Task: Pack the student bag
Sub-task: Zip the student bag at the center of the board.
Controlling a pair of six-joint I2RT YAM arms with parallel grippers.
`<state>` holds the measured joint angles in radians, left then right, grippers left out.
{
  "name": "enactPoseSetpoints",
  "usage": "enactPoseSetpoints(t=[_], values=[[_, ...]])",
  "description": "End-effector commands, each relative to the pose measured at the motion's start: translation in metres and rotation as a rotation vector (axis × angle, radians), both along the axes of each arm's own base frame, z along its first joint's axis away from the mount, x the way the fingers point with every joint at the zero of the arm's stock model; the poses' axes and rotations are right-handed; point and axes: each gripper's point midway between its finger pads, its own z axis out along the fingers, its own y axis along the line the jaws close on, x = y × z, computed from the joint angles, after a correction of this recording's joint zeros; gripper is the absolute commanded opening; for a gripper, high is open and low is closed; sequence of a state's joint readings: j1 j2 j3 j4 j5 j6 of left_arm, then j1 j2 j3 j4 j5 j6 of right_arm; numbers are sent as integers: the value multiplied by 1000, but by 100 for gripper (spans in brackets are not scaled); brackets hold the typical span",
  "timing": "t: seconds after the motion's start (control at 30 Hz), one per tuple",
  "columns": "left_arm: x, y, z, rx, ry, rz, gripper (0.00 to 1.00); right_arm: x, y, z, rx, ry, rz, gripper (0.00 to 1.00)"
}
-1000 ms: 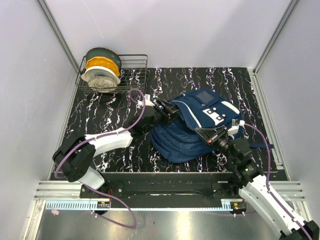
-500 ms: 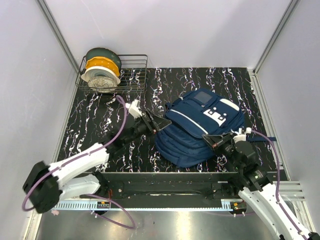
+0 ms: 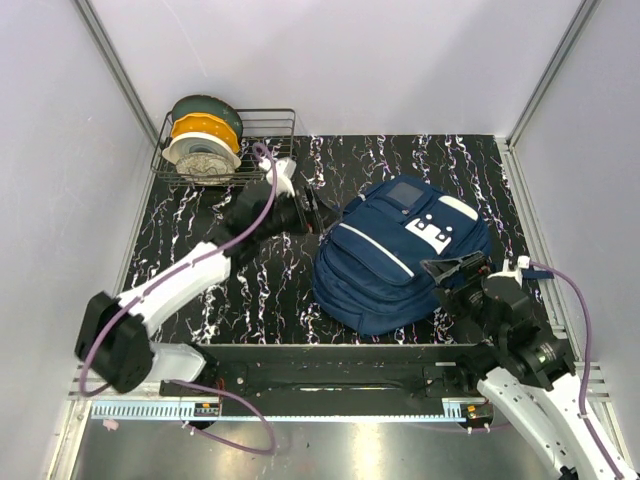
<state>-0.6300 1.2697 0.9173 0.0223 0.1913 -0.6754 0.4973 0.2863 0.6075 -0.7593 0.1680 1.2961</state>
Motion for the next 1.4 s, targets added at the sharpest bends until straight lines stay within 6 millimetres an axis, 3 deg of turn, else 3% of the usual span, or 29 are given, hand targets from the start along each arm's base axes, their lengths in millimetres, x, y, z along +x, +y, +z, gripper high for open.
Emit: enactPoseSetpoints(t=[0.0, 0.03, 0.07, 0.13, 0.17, 0.37, 0.43, 0.47, 0.6, 0.8, 0.93, 1.17, 1.37], values=[[40, -3, 33, -58, -96, -184, 90, -2, -14, -15, -98, 105, -51, 97], [46, -6, 27, -52, -64, -228, 90, -1, -16, -18, -97, 119, -67, 98], [57, -12, 0, -37, 12, -266, 87, 0, -15, -21, -95, 130, -73, 98], [62, -23, 6, -76, -2, -370, 86, 4, -13, -25, -83, 142, -86, 100], [67, -27, -11, -83, 38, -394, 86, 5, -13, -26, -78, 148, -94, 100], [73, -42, -38, -220, 104, -479, 83, 22, 1, -37, -82, 150, -63, 100], [66, -44, -44, -267, 128, -503, 82, 27, 7, -45, -105, 187, -42, 100], [64, -44, -47, -276, 137, -503, 76, 30, 10, -46, -110, 190, -31, 100], [53, -44, -63, -328, 190, -517, 74, 46, 23, -42, -139, 159, 22, 100], [28, -50, -44, -527, 190, -591, 63, 73, 51, -33, -232, 98, 183, 100], [6, -56, -38, -632, 206, -646, 49, 83, 66, -34, -292, 95, 299, 100], [-25, -44, -57, -598, 224, -566, 41, 114, 66, -14, -464, -24, 378, 100], [-36, -31, -67, -500, 195, -517, 43, 143, 85, -2, -492, -58, 505, 100]])
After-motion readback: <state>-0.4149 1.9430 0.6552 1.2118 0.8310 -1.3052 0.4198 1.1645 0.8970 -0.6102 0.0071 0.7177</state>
